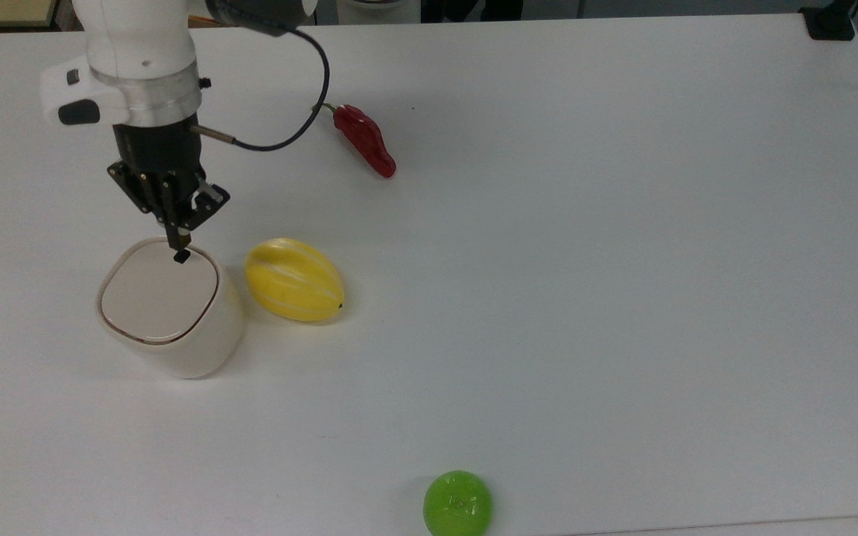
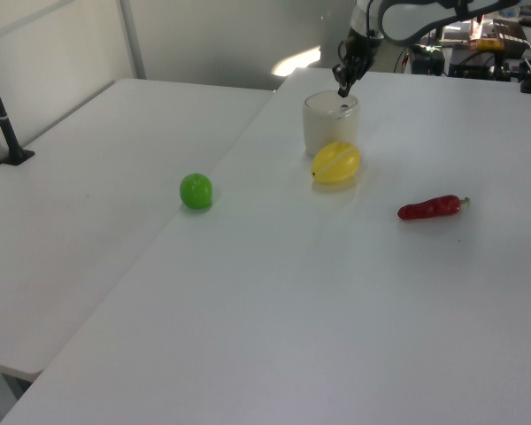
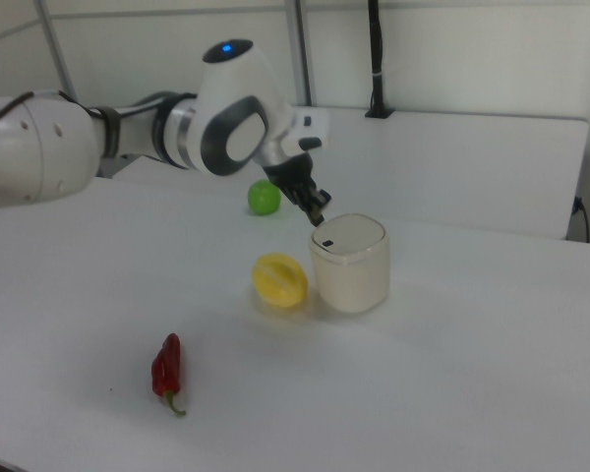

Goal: Close garbage bin

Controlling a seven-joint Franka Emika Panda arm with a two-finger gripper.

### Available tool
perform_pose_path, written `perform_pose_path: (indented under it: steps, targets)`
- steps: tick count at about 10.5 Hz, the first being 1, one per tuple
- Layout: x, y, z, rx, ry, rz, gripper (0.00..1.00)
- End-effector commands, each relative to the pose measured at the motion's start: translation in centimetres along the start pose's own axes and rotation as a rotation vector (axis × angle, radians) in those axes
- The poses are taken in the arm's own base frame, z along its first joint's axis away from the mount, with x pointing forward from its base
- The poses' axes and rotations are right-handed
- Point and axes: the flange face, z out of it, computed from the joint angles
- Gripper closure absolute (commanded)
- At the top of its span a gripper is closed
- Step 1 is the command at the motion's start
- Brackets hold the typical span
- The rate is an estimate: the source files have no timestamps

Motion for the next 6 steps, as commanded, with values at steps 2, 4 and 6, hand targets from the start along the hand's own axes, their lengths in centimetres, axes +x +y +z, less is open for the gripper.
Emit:
perform_pose_path:
  steps: [2,4,6]
  targets:
    - [-3.9,-6.2,-8.6,-0.010,-0.111,-0.122,1.00]
    - [-5.9,-8.6,-12.2,-0.009,-0.159,-0.202,1.00]
    - [-8.8,-10.0,-15.1,-0.018,-0.246,-0.305,1.00]
